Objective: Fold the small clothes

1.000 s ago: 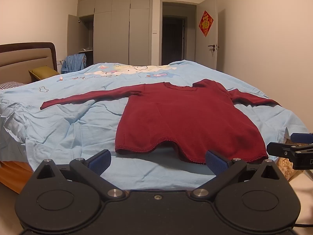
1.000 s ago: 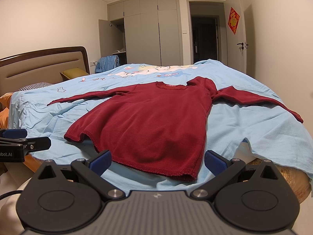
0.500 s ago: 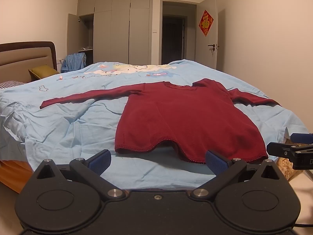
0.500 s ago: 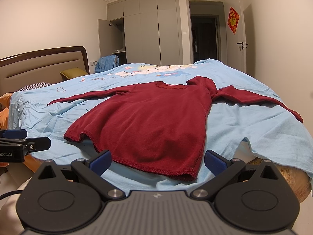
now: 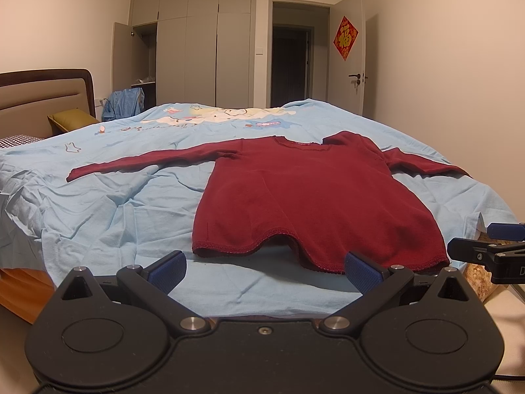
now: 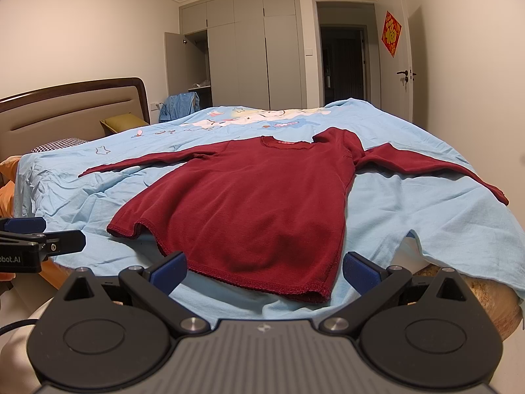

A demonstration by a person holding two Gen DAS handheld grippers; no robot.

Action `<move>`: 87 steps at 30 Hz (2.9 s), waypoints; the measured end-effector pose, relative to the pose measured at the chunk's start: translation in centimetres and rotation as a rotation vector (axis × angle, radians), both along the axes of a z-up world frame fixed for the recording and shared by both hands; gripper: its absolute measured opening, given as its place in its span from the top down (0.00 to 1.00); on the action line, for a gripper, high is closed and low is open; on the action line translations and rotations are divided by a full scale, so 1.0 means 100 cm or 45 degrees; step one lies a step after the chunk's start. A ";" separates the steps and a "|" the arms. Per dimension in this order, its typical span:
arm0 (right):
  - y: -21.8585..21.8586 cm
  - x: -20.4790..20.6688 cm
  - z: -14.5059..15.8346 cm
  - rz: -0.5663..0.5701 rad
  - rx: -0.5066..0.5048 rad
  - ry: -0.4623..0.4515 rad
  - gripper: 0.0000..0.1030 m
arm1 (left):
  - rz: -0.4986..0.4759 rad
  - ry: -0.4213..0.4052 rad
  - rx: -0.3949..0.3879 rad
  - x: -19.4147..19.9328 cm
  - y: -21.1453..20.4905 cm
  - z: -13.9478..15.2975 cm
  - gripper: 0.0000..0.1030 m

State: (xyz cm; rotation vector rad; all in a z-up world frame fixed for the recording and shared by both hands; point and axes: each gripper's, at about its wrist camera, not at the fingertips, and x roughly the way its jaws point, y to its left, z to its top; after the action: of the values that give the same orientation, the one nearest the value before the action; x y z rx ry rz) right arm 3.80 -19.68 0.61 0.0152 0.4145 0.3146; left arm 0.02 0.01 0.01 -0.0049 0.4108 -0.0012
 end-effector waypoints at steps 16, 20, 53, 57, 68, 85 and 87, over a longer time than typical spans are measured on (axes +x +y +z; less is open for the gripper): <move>-0.049 0.051 0.021 -0.129 0.111 -0.121 0.00 | 0.025 0.054 -0.023 0.079 0.006 0.025 0.01; -0.089 0.084 0.027 -0.258 0.224 -0.134 0.00 | -0.004 0.056 -0.045 0.122 0.000 0.035 0.01; -0.347 0.315 -0.065 -1.074 0.940 0.184 0.20 | -0.030 0.168 -0.136 0.374 -0.064 -0.042 0.01; -0.355 0.327 -0.072 -1.171 1.020 0.209 0.44 | -0.036 0.162 -0.120 0.373 -0.065 -0.043 0.01; -0.357 0.311 -0.064 -1.307 0.949 0.090 0.97 | -0.046 0.163 -0.117 0.371 -0.064 -0.041 0.01; -0.322 0.293 0.008 -1.150 0.631 -0.197 0.97 | 0.002 0.227 -0.095 0.365 -0.051 -0.017 0.01; -0.301 0.302 0.030 -1.061 0.535 -0.251 0.97 | 0.024 0.222 -0.094 0.362 -0.047 -0.010 0.01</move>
State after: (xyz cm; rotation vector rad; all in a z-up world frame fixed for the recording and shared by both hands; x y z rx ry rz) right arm 34.02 -49.76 3.63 0.5502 0.1143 -0.4232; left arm 36.20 -4.74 -0.98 -0.0819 0.5848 0.0031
